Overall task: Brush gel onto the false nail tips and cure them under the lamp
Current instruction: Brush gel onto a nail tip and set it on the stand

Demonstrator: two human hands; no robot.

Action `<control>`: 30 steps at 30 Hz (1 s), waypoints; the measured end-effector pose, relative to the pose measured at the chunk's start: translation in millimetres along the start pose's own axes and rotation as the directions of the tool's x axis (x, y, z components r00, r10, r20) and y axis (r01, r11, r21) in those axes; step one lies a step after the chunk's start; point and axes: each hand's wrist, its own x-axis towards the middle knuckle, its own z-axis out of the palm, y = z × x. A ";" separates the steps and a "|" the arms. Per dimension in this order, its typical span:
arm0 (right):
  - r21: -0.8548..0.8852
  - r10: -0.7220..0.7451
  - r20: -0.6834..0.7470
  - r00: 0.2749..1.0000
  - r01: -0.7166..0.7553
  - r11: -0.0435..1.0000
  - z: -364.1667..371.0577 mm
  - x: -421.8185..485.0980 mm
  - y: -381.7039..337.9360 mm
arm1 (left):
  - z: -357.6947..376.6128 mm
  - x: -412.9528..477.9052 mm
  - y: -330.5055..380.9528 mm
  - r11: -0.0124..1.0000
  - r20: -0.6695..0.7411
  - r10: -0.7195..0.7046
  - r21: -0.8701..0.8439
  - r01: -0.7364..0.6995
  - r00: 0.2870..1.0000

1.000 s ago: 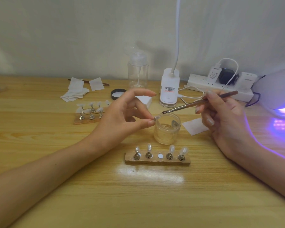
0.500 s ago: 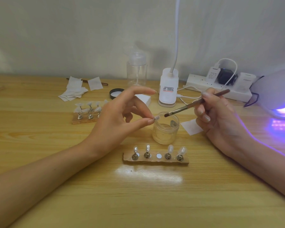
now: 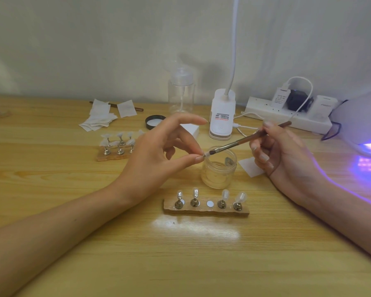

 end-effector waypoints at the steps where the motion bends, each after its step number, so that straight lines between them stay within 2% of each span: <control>1: -0.012 -0.003 0.006 1.000 0.003 1.000 0.2 0.2 0.4 | -0.1 0.0 -0.1 1.000 0.000 0.003 0.001 -0.003 1.000; 14: -0.055 -0.025 0.002 1.000 0.025 0.998 1.4 -1.2 -0.4 | 0.3 -0.6 1.8 0.998 -0.015 0.036 0.054 -0.035 0.999; 21: -0.003 -0.038 -0.122 0.992 0.038 0.999 -0.3 -1.8 -1.6 | 0.5 -1.0 1.9 0.997 -0.012 0.039 0.061 -0.039 0.999; 27: -0.085 -0.084 -0.009 0.996 0.083 0.993 2.9 -4.7 -1.6 | 0.1 -1.0 1.3 0.997 -0.009 0.048 0.064 -0.047 0.999; 30: -0.076 -0.070 -0.081 0.994 0.064 0.995 1.9 -3.9 -0.9 | 0.1 -0.5 0.6 0.996 -0.010 0.048 0.070 -0.047 0.999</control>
